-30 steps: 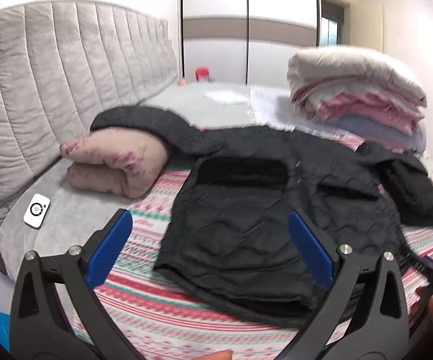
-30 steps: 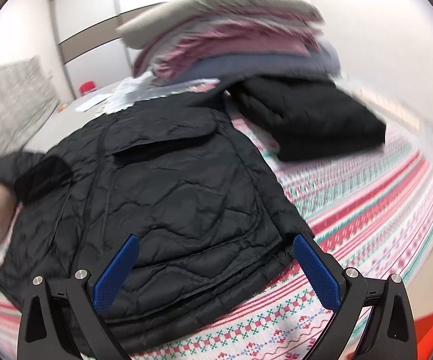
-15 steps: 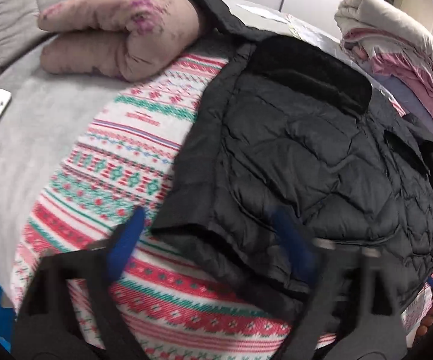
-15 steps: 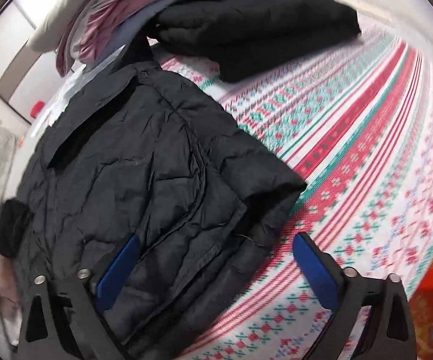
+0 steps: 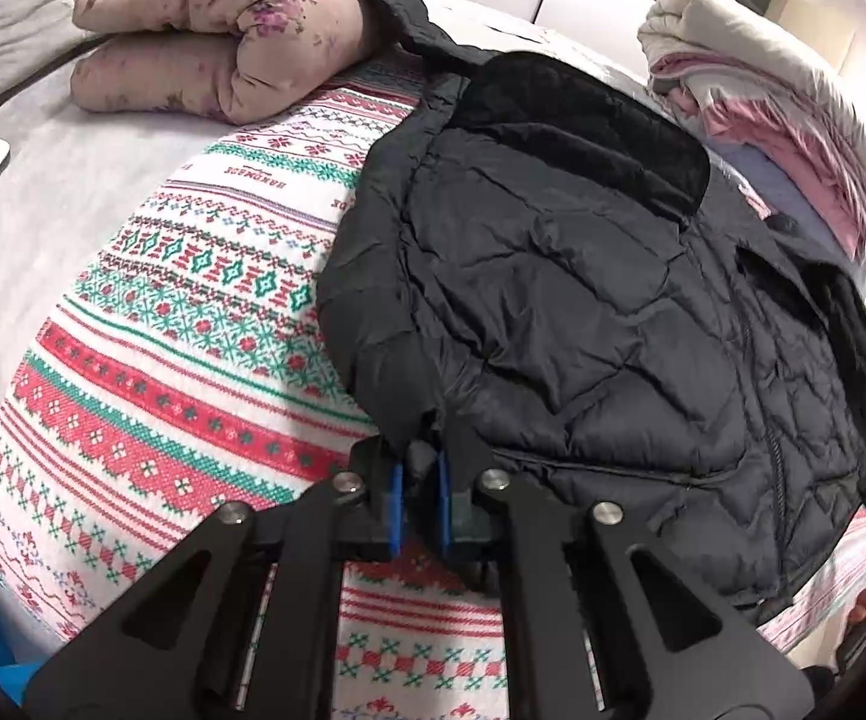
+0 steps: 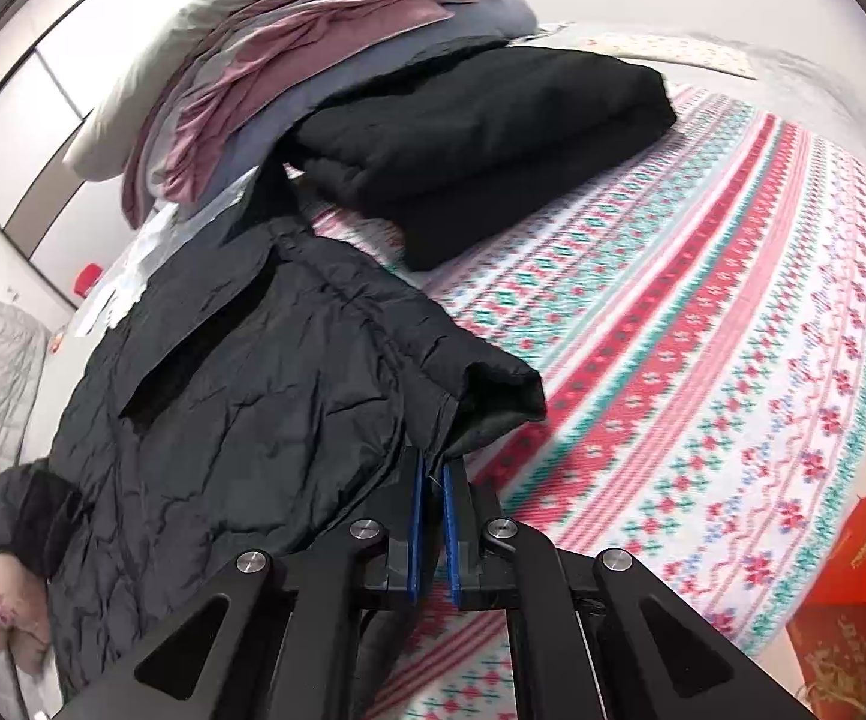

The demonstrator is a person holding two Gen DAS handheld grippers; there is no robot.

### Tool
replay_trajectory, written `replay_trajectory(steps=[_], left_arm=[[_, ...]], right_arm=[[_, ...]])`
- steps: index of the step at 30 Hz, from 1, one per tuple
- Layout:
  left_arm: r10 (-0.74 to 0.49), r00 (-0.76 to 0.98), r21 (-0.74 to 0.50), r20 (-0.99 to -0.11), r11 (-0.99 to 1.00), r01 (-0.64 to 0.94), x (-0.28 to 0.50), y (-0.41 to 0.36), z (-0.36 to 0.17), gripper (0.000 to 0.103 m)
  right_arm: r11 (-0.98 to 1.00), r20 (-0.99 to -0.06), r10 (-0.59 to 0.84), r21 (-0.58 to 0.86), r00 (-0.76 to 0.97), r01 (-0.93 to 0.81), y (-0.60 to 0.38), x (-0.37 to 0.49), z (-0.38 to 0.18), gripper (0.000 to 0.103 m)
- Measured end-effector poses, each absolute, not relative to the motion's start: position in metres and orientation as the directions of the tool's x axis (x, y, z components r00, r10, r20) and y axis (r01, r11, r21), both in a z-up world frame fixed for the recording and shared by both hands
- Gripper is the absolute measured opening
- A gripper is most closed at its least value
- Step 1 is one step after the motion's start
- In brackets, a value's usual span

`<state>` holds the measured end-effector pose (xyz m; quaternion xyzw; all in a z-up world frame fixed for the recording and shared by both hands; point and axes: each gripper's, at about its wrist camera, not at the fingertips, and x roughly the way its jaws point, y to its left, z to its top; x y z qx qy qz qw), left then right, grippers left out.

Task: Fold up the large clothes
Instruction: 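Grasp the jacket hem with the left gripper while the right gripper grasps the hem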

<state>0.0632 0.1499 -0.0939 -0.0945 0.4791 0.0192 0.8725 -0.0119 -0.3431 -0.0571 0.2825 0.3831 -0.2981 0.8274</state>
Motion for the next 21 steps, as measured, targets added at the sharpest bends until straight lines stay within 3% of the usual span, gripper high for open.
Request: replay_trajectory(steps=[8, 21], left_arm=[[-0.011, 0.558, -0.065, -0.83, 0.995, -0.078, 0.067, 0.156, -0.081, 0.01], [-0.053, 0.536, -0.121, -0.842, 0.988, -0.092, 0.066, 0.178, -0.071, 0.01]], right_arm=[[0.672, -0.78, -0.325, 0.206, 0.534, 0.711, -0.333, -0.027, -0.036, 0.004], [0.752, -0.812, -0.035, 0.363, 0.583, 0.55, -0.286, -0.029, -0.026, 0.008]])
